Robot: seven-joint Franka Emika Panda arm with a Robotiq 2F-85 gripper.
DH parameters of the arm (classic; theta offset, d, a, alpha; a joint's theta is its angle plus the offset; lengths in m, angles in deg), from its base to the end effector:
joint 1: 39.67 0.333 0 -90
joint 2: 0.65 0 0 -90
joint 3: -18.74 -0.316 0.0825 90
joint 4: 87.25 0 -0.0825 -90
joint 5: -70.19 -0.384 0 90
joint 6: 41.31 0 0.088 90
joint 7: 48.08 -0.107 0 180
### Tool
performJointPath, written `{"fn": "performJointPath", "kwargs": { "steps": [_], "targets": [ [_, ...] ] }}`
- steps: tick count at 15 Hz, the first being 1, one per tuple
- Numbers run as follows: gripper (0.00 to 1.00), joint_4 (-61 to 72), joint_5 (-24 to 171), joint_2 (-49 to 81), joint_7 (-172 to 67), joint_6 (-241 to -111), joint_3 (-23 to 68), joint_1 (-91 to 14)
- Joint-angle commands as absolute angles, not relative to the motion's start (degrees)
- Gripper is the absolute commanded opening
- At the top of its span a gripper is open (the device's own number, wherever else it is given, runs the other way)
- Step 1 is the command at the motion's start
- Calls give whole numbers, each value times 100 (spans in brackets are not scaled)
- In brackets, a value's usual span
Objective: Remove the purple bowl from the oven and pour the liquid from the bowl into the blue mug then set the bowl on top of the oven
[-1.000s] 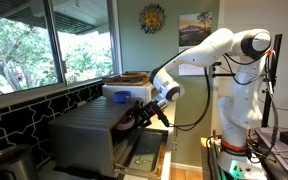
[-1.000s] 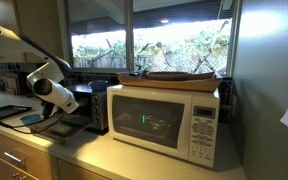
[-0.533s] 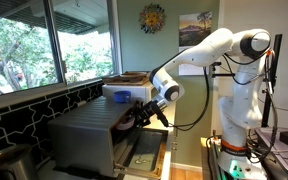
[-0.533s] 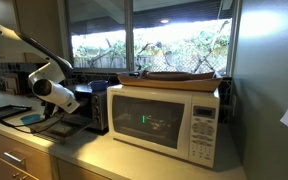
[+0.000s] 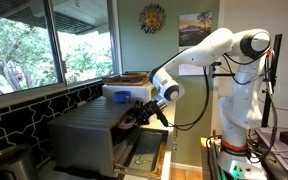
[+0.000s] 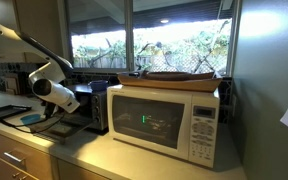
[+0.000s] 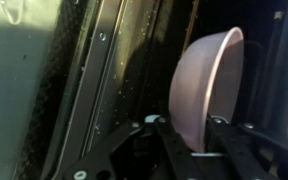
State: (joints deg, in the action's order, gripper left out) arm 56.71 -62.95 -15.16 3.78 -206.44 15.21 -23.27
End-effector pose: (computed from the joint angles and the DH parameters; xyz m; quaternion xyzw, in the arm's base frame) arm 0.4110 0.1040 0.3693 -0.7615 0.4013 -0.2587 0.4383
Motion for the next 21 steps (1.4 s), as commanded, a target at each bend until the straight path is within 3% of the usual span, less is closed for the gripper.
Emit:
{"fn": "performJointPath", "kwargs": {
  "steps": [1,9,11,15,19,20,21],
  "targets": [
    [25,5622,-6366,-1561,486,-20752,1478,-2356],
    [25,5690,-5889,-1751,150,-21135,1469,-2169],
    [22,5718,-5604,-1822,-8,-21326,1484,-2051],
    [5,5765,-5032,-1868,-435,-21568,1540,-1817],
    [5,5911,-4329,-1869,-1068,-21686,1610,-1545],
    [4,6082,-3833,-1923,-1648,-21555,968,-2162],
    [4,6186,-3519,-1938,-1915,-21545,919,-2183]
  ]
}}
